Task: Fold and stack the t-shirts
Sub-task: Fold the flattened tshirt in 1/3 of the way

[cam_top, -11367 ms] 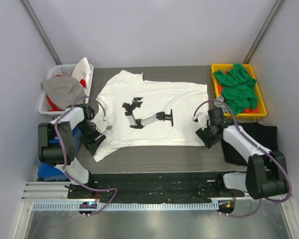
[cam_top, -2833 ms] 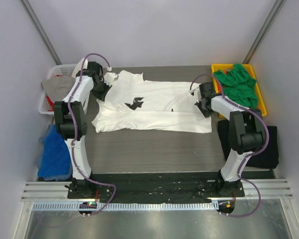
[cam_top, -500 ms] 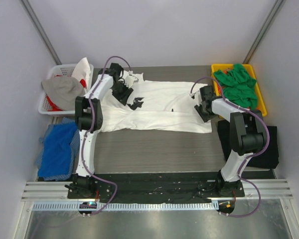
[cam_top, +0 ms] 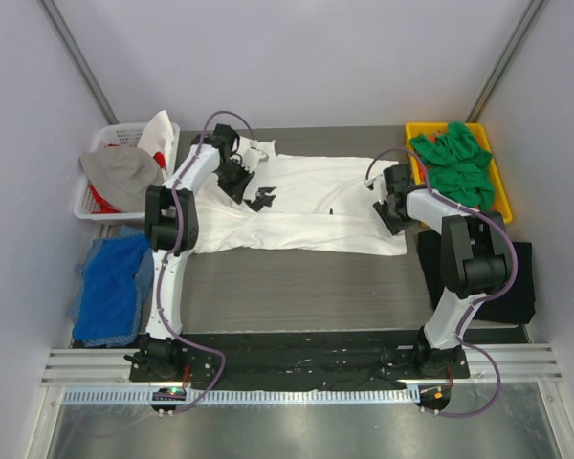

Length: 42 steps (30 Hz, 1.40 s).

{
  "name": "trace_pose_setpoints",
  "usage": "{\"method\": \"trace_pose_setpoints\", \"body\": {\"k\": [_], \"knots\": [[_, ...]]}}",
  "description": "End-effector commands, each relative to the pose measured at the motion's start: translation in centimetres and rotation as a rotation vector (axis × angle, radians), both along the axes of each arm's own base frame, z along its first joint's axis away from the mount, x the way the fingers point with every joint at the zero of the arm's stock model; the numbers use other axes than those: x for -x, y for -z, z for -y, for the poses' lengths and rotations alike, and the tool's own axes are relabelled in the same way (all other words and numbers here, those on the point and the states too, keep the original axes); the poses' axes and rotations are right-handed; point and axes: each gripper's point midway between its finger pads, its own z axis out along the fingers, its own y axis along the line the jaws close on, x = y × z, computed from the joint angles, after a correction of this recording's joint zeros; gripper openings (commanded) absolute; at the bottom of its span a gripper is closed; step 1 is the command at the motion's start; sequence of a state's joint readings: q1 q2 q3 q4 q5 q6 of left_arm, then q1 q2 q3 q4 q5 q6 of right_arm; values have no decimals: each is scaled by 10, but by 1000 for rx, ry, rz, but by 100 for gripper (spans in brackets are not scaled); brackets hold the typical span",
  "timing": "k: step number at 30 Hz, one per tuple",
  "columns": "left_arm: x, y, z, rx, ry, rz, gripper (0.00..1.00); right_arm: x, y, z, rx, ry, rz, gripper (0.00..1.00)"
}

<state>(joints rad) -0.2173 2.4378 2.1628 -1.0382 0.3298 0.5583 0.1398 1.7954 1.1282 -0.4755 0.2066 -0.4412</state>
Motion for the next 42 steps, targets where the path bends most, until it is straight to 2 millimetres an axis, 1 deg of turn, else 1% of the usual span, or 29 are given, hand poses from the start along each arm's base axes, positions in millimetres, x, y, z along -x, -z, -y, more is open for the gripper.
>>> {"method": "trace_pose_setpoints", "body": {"k": [1, 4, 11, 13, 14, 21, 24, 27, 29, 31, 32, 33, 34, 35, 36, 37, 38, 39, 40, 41, 42], "knots": [[-4, -23, 8, 20, 12, 58, 0, -6, -13, -1, -22, 7, 53, 42], [-11, -33, 12, 26, 0, 98, 0, -5, -10, -1, -26, 8, 46, 42], [-31, -55, 7, 4, -42, 208, 0, -2, -7, -2, -27, 7, 34, 42], [-35, -58, 7, 6, -53, 232, 0, -1, -4, -2, -26, 5, 28, 42], [-36, -62, 8, 9, -55, 243, 0, -1, -4, -2, -24, 5, 26, 42], [-40, -71, 13, 38, -62, 274, 2, 0, -2, -2, -23, 5, 20, 42], [-40, -73, 17, 41, -50, 281, 6, 0, -2, -2, -21, 4, 20, 42], [-39, -66, 20, 29, -40, 270, 12, 0, -2, -2, -22, 5, 21, 42], [-40, -62, 18, 11, -45, 269, 24, 0, -2, -1, -17, 7, 19, 42], [-40, -61, 16, 4, -53, 269, 41, 0, -3, -1, -16, 7, 23, 42], [-40, -62, 13, -7, -62, 276, 46, 0, -3, -1, -16, 7, 23, 42], [-41, -59, 12, -14, -69, 287, 47, -1, -6, 0, -15, 7, 29, 42], [-42, -62, 11, -18, -75, 305, 51, -2, -8, 0, -15, 8, 36, 43], [-43, -76, 7, -24, -88, 344, 55, -2, -10, -1, -15, 6, 42, 43], [-42, -74, 5, -24, -95, 364, 59, -4, -16, 0, -18, 6, 57, 44], [-41, -79, 4, -23, -98, 380, 67, -4, -20, -1, -23, 2, 67, 46], [-38, -95, 4, -14, -100, 410, 71, -5, -23, -3, -28, -1, 76, 48], [-32, -91, 2, -20, -102, 399, 75, -5, -27, -5, -42, -8, 83, 53], [-28, -93, 1, -21, -101, 398, 78, -6, -33, -5, -45, -10, 101, 67], [-24, -96, -2, -26, -101, 395, 78, -6, -37, -6, -48, -13, 109, 71], [-14, -97, -5, -34, -101, 385, 80, -6, -40, -6, -50, -17, 116, 73]]}}
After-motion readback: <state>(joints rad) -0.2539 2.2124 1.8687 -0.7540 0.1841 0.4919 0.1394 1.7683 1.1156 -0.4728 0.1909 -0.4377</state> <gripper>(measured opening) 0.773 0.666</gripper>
